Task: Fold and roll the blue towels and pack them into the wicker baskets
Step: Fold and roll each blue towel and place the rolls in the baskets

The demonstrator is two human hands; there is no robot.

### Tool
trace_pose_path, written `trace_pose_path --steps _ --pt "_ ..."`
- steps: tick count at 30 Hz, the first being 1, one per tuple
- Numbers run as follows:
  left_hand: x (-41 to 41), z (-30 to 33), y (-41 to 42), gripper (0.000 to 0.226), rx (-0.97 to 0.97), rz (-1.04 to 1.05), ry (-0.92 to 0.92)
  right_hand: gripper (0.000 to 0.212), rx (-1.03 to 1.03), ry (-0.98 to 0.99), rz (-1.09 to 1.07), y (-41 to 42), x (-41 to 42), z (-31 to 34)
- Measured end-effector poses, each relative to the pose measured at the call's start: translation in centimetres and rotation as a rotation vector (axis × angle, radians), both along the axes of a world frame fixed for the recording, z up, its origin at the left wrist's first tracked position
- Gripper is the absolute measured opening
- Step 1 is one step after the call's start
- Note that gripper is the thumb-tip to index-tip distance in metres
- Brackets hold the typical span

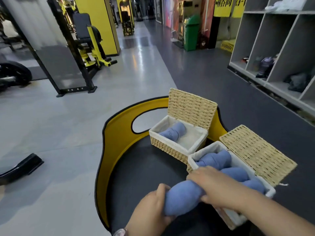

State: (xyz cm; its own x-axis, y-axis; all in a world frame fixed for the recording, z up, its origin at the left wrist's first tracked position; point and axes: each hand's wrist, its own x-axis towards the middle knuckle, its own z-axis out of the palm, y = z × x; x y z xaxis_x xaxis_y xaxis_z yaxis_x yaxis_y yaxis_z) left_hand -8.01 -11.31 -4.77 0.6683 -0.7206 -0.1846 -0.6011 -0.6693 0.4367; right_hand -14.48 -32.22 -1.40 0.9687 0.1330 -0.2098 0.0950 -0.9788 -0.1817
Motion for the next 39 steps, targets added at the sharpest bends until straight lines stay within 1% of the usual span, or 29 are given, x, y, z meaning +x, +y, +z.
trace_pose_path --steps 1,3,5,7,10,12,15,17,19,20,21,23,24,28,29,30,31,33,34,35,36,37,38,39 --pt "1.0 1.2 -0.9 0.052 -0.086 -0.018 -0.009 0.035 -0.013 -0.023 -0.020 -1.4 1.0 1.9" --pt "3.4 3.4 -3.4 0.049 -0.250 -0.034 -0.072 0.035 -0.100 -0.015 -0.089 -4.2 4.0 5.0" --pt "6.4 4.9 -6.7 0.047 -0.278 -0.063 -0.139 0.031 -0.179 -0.036 -0.087 -7.0 7.6 7.2" --pt "9.4 5.5 -9.7 0.047 -0.263 -0.065 -0.193 0.030 -0.199 -0.019 -0.078 -9.8 11.5 8.2" --pt "14.7 5.6 -13.6 0.041 -0.152 -0.022 -0.268 0.031 -0.201 0.052 -0.136 -12.9 16.4 7.4" --pt "17.5 4.8 -15.6 0.040 -0.003 -0.021 -0.242 0.029 -0.191 0.065 -0.155 -14.0 18.8 5.1" --pt "20.1 2.7 -17.3 0.037 0.172 -0.056 -0.185 0.021 -0.216 0.126 -0.097 -13.9 20.9 1.1" --pt "21.0 1.1 -17.9 0.032 0.219 -0.064 -0.175 0.017 -0.278 0.161 -0.040 -13.3 21.3 -0.7" --pt "21.5 -0.8 -19.1 0.028 0.241 -0.025 -0.117 0.020 -0.333 0.175 0.000 -12.8 21.3 -2.7" --pt "21.6 -1.7 -19.8 0.029 0.281 -0.002 -0.077 0.025 -0.366 0.168 0.008 -12.6 21.2 -3.7" --pt "21.6 -2.4 -20.6 0.036 0.343 0.010 -0.035 0.027 -0.394 0.161 0.015 -12.4 21.2 -4.7" --pt "21.3 -3.2 -21.5 0.054 0.435 0.064 0.005 0.025 -0.429 0.154 0.020 -12.1 21.4 -6.0" --pt "21.2 -3.4 -21.8 0.058 0.453 0.087 0.001 0.024 -0.436 0.163 0.011 -11.9 21.6 -6.2" --pt "20.8 -2.3 -21.3 0.062 0.478 0.049 0.002 0.031 -0.412 0.220 -0.029 -11.3 21.4 -5.3" --pt "20.6 -1.8 -20.7 0.059 0.464 0.020 -0.010 0.032 -0.387 0.211 -0.044 -11.2 21.0 -4.9" --pt "20.2 -1.3 -20.0 0.050 0.411 -0.010 -0.032 0.032 -0.338 0.156 -0.066 -11.0 20.4 -4.3" --pt "19.5 -1.0 -19.1 0.042 0.312 -0.029 -0.076 0.031 -0.262 0.058 -0.099 -11.0 19.6 -3.5" --pt "17.6 -1.1 -16.6 0.034 0.030 -0.062 -0.207 0.025 -0.130 -0.260 -0.117 -11.3 17.6 -1.9" --pt "16.4 -1.4 -15.3 0.034 -0.089 -0.095 -0.268 0.019 -0.110 -0.421 -0.098 -11.6 16.5 -1.1" --pt "15.2 -2.0 -14.2 0.036 -0.166 -0.142 -0.312 0.015 -0.103 -0.580 -0.086 -11.8 15.5 -0.3" --pt "14.2 -2.6 -13.3 0.042 -0.196 -0.187 -0.332 0.015 -0.109 -0.719 -0.100 -12.0 14.5 0.5" --pt "13.4 -3.3 -12.8 0.048 -0.201 -0.218 -0.346 0.019 -0.127 -0.824 -0.150 -12.1 13.6 1.1" --pt "12.9 -4.0 -12.4 0.052 -0.194 -0.231 -0.358 0.025 -0.160 -0.892 -0.230 -12.3 13.0 1.7" --pt "12.6 -4.4 -12.1 0.053 -0.184 -0.239 -0.362 0.032 -0.207 -0.914 -0.329 -12.8 12.7 2.0"
